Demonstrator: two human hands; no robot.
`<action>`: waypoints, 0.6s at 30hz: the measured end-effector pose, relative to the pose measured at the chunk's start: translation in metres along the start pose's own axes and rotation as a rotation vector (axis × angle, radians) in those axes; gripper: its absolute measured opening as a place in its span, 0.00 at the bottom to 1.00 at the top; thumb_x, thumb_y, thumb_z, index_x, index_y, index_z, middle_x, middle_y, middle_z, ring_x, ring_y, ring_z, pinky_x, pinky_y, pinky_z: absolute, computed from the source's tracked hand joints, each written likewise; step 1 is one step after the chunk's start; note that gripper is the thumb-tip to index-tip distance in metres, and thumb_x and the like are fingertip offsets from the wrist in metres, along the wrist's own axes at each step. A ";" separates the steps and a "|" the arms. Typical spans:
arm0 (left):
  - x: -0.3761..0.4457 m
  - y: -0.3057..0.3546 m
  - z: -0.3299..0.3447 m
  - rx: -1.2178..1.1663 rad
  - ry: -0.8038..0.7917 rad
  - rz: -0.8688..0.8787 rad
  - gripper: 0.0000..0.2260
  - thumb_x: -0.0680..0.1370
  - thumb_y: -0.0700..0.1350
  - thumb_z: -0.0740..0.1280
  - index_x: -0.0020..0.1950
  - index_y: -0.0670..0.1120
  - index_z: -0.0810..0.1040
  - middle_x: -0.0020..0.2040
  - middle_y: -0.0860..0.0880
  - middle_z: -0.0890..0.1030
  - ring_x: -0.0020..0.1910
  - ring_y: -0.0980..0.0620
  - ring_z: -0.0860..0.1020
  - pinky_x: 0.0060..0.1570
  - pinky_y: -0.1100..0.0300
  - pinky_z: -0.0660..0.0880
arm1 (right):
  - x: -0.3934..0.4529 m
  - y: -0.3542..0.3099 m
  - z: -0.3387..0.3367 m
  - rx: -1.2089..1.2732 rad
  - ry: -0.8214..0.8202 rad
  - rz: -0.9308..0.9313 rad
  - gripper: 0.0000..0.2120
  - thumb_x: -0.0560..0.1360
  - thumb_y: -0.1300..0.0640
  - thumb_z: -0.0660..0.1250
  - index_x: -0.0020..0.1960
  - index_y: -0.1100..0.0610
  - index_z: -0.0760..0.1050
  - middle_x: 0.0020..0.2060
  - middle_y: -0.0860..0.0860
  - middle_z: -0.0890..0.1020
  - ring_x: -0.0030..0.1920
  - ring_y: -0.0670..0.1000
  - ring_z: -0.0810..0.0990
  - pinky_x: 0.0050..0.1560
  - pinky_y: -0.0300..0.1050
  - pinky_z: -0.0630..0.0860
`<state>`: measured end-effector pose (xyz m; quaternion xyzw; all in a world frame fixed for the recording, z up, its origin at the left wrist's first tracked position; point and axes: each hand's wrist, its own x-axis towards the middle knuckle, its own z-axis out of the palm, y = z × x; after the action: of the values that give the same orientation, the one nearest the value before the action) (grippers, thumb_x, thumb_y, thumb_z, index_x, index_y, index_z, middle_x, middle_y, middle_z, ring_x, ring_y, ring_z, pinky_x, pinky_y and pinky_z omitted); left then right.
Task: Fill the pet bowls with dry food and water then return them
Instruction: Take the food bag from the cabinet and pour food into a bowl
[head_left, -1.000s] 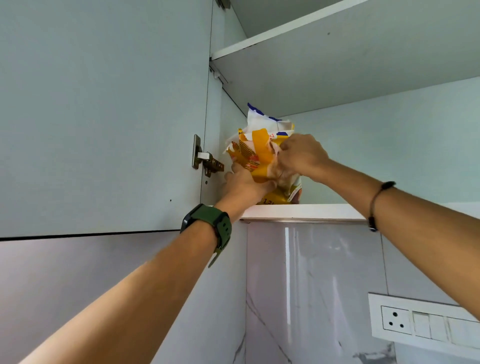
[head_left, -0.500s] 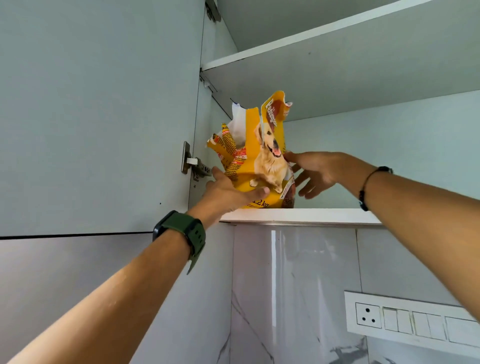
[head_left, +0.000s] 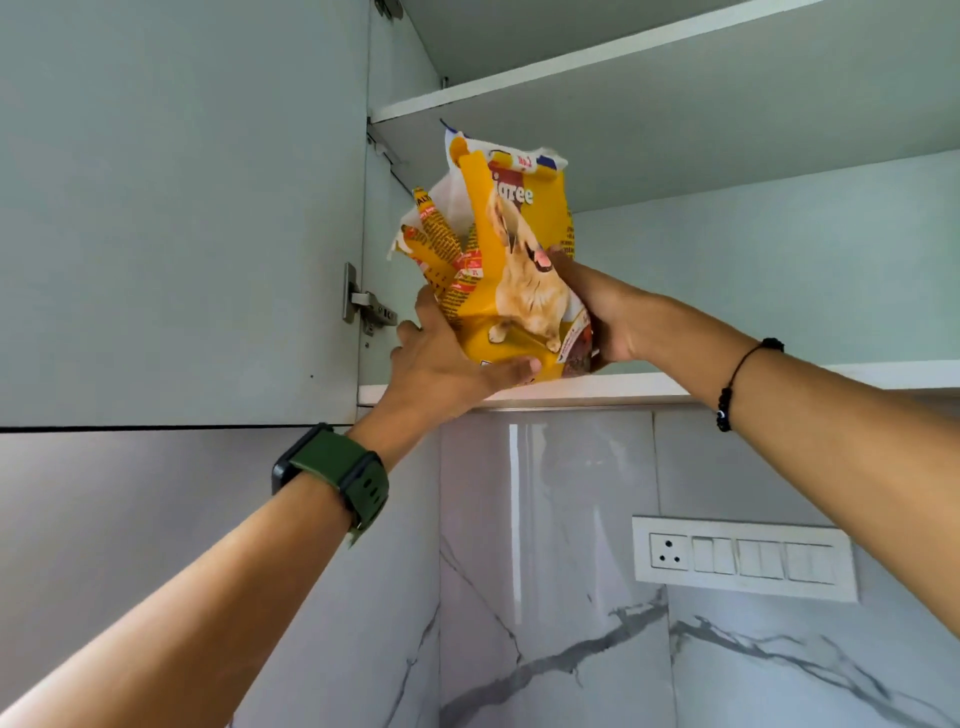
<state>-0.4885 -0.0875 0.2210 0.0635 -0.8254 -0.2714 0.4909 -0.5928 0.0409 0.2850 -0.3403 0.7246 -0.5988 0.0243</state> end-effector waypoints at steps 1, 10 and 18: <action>-0.007 0.004 -0.002 -0.017 0.013 0.018 0.55 0.58 0.63 0.77 0.75 0.49 0.49 0.71 0.43 0.63 0.71 0.41 0.63 0.68 0.45 0.66 | -0.010 -0.002 -0.001 0.016 0.005 -0.020 0.33 0.71 0.26 0.50 0.54 0.51 0.77 0.52 0.56 0.82 0.48 0.56 0.80 0.40 0.46 0.76; -0.076 0.019 -0.005 -0.213 0.001 0.140 0.52 0.56 0.55 0.81 0.73 0.54 0.55 0.66 0.51 0.65 0.66 0.48 0.67 0.63 0.49 0.71 | -0.081 0.022 -0.023 0.047 0.074 -0.003 0.30 0.70 0.26 0.53 0.49 0.49 0.78 0.48 0.56 0.84 0.47 0.57 0.82 0.46 0.55 0.79; -0.221 -0.010 0.068 -0.354 -0.153 0.078 0.47 0.52 0.63 0.77 0.68 0.61 0.60 0.64 0.55 0.68 0.64 0.58 0.70 0.61 0.55 0.73 | -0.179 0.159 -0.043 0.095 0.065 0.162 0.27 0.73 0.30 0.50 0.54 0.45 0.77 0.50 0.49 0.84 0.53 0.54 0.80 0.51 0.56 0.77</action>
<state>-0.4348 0.0123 0.0192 -0.0767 -0.8015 -0.3974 0.4402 -0.5485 0.1786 0.0897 -0.2594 0.7208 -0.6395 0.0650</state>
